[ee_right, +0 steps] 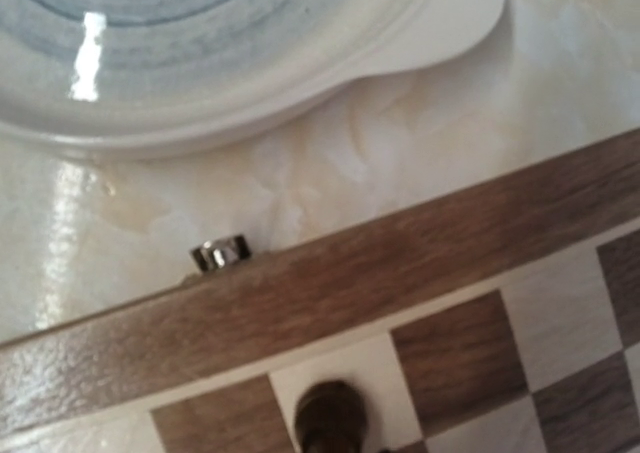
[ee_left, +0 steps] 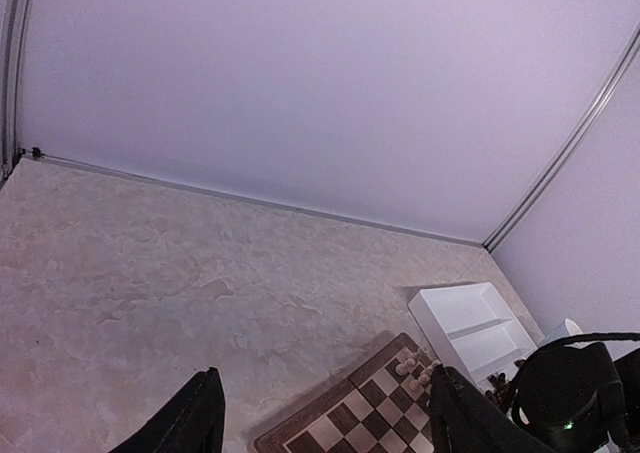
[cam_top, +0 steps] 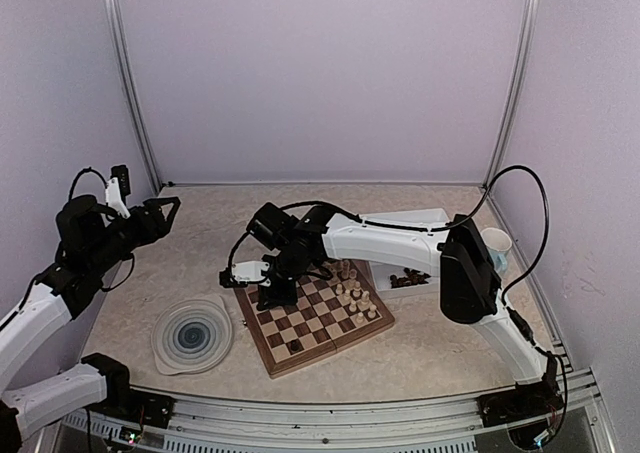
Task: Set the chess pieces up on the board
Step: Place the king on e8.
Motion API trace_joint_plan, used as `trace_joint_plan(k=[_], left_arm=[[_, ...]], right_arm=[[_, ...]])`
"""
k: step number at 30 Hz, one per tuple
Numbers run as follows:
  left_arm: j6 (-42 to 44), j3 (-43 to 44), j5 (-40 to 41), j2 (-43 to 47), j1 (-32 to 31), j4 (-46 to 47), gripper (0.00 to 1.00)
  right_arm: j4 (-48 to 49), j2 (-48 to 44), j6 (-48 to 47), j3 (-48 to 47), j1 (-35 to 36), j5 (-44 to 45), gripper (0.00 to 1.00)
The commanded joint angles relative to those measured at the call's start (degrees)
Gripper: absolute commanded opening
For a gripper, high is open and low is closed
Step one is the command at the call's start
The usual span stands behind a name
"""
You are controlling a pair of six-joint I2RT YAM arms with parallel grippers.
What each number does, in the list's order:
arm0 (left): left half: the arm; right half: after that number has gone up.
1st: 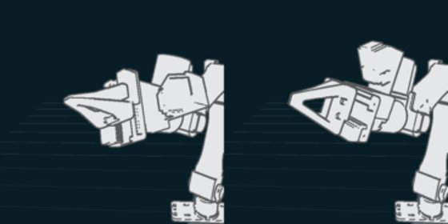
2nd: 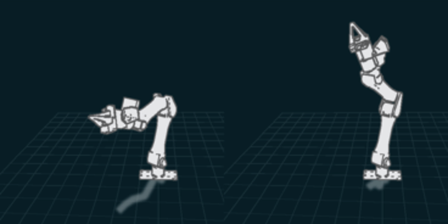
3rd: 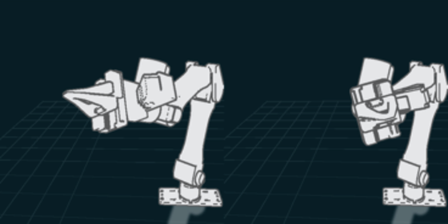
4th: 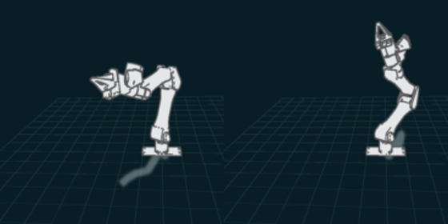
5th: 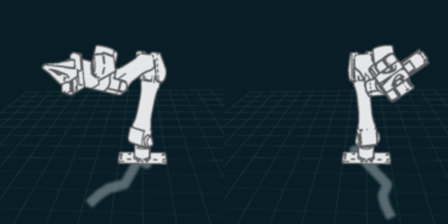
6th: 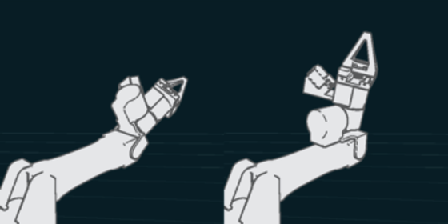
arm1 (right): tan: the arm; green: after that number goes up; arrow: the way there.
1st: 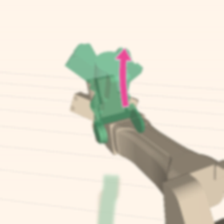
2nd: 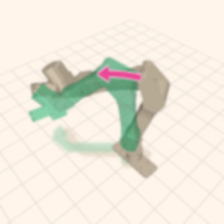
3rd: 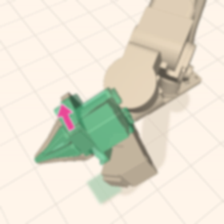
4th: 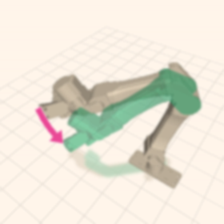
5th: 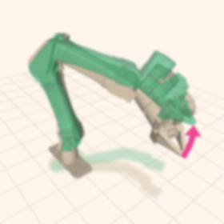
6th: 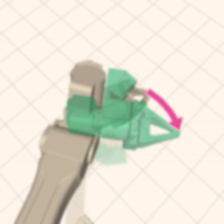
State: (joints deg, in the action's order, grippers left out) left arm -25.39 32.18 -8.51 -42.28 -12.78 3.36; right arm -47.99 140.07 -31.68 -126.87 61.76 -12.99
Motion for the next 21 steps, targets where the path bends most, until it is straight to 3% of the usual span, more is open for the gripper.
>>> trace_joint_plan(k=[1, 14, 21], left_arm=[[0.51, -0.28, -1.13, -0.17, 0.56, 0.86, 0.7], [0.67, -0.31, -1.46, -0.34, 0.67, 0.95, 0.7], [1.06, -0.37, -1.68, -1.5, 0.74, 1.43, 0.7]], right_arm=[[-0.41, 1.63, 0.37, -1.88, 0.66, -0.27, 0.28], [-0.09, 1.09, 1.13, -2.13, 0.45, 0.93, 0.37], [-1.3, -10.61, -0.5, 5.25, -2.88, -1.64, 0.52]])
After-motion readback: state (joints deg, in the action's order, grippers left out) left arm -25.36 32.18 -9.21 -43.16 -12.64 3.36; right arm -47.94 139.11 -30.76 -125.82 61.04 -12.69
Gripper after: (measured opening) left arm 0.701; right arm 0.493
